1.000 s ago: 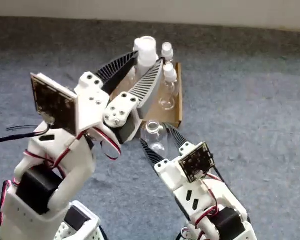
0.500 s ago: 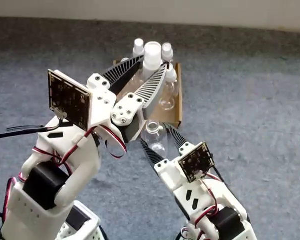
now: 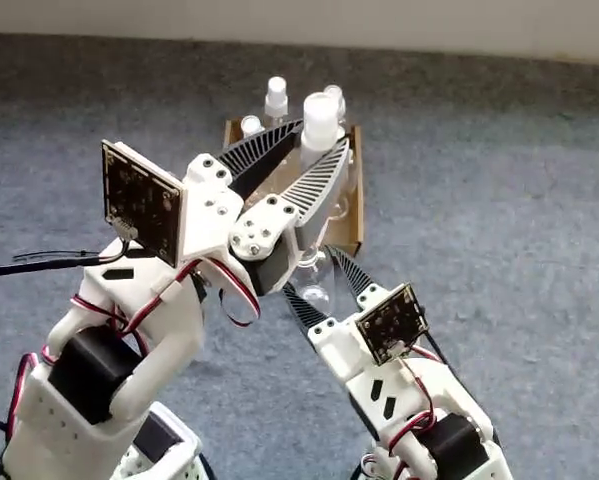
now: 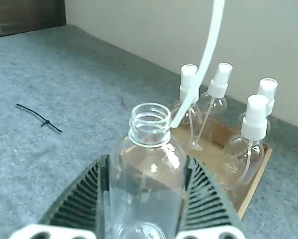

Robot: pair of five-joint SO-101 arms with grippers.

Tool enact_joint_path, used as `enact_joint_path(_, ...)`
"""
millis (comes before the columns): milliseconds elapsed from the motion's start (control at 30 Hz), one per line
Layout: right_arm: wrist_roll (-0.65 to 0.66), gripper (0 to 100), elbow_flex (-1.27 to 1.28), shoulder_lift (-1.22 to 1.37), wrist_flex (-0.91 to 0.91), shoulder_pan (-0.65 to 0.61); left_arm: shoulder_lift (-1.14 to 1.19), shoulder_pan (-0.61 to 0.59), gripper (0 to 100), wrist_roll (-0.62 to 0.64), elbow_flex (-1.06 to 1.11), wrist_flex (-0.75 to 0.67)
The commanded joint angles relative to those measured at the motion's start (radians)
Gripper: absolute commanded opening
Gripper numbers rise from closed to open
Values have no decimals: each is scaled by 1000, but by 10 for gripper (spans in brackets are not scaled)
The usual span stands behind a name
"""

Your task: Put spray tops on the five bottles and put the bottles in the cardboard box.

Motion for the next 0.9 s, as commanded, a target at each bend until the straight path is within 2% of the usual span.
enact_joint_path(0,-9,5,-10,-8,-25,8,-13,15,4,5,-58,18)
enact_joint_path(133,-9,5,-8,-8,-25,51,-10,10,4,5,-113,25)
enact_joint_path(367,-9,5,-5,-8,-24,47,-5,-53,4,6,-159,25)
enact_joint_path(633,-9,5,-5,-8,-21,47,-4,-47,4,11,-82,18)
enact_joint_path(867,-9,5,-5,-8,-21,47,-2,19,4,5,-21,18)
